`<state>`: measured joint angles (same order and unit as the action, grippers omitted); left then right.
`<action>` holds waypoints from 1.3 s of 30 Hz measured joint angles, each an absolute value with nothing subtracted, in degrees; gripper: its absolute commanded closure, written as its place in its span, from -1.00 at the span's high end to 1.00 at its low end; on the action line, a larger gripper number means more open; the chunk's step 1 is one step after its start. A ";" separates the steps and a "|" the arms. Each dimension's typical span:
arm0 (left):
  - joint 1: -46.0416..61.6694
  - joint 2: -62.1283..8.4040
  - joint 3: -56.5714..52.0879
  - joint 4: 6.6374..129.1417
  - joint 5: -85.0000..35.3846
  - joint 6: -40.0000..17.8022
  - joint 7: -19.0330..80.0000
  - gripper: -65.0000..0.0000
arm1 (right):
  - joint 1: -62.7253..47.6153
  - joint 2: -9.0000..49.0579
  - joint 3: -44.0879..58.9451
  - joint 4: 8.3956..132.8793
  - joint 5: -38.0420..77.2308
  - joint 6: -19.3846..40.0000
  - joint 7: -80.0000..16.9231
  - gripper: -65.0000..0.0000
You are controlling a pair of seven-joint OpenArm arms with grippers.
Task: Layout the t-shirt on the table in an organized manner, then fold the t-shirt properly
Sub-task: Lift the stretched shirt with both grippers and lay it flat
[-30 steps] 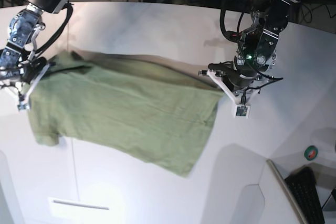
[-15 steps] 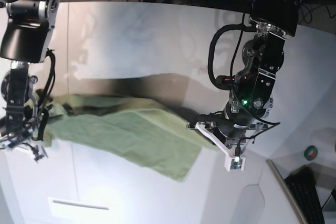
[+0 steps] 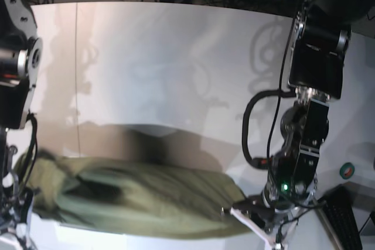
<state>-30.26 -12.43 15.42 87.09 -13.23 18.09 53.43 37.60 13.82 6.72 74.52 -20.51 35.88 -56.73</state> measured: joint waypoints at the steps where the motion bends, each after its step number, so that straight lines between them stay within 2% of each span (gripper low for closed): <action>1: -32.67 -11.38 15.27 86.30 -12.60 18.44 53.76 -1.00 | 40.03 14.04 6.04 74.00 -20.53 35.75 -56.29 -1.00; 4: -37.91 -8.27 15.31 86.06 -12.91 18.02 53.58 -1.00 | 44.82 15.20 5.61 74.91 -19.62 35.70 -56.40 -1.00; 7: -38.57 -5.65 15.51 86.67 -12.95 17.96 52.90 -1.00 | 44.75 17.61 5.63 77.80 -21.10 35.73 -61.08 -1.00; 10: -31.40 -5.50 15.57 89.27 -12.78 18.00 53.32 -1.00 | 35.64 17.80 6.48 81.60 -21.54 35.40 -62.02 -1.00; 16: -14.09 -9.89 15.05 96.75 -12.03 18.11 53.23 -1.00 | 15.00 13.30 15.44 90.04 -20.21 35.97 -61.17 -1.00; 23: 2.96 -10.00 15.64 95.18 -11.75 17.91 53.78 -1.00 | -4.03 7.84 24.69 89.80 -20.62 35.70 -50.61 -1.00; 28: 10.02 -10.63 14.68 95.13 -2.90 18.00 53.34 -1.00 | -7.64 6.35 29.45 90.30 -20.75 35.73 -49.23 -1.00; 32: 13.26 -10.20 14.87 98.06 -2.92 17.96 53.56 -1.00 | -10.07 5.02 29.93 90.32 -20.69 35.79 -49.71 -1.00; 36: 11.40 -10.17 14.81 99.07 -2.70 17.96 53.41 -1.00 | -9.17 5.61 30.00 93.56 -20.62 35.77 -50.15 -1.00; 39: 5.52 -10.33 15.42 97.54 -2.94 17.93 53.56 -1.00 | -3.51 5.82 29.76 93.01 -20.93 35.75 -50.59 -1.00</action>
<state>5.52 -10.33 15.42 97.54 -2.94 17.93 53.56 -3.51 5.82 29.76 93.01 -20.93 35.75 -50.59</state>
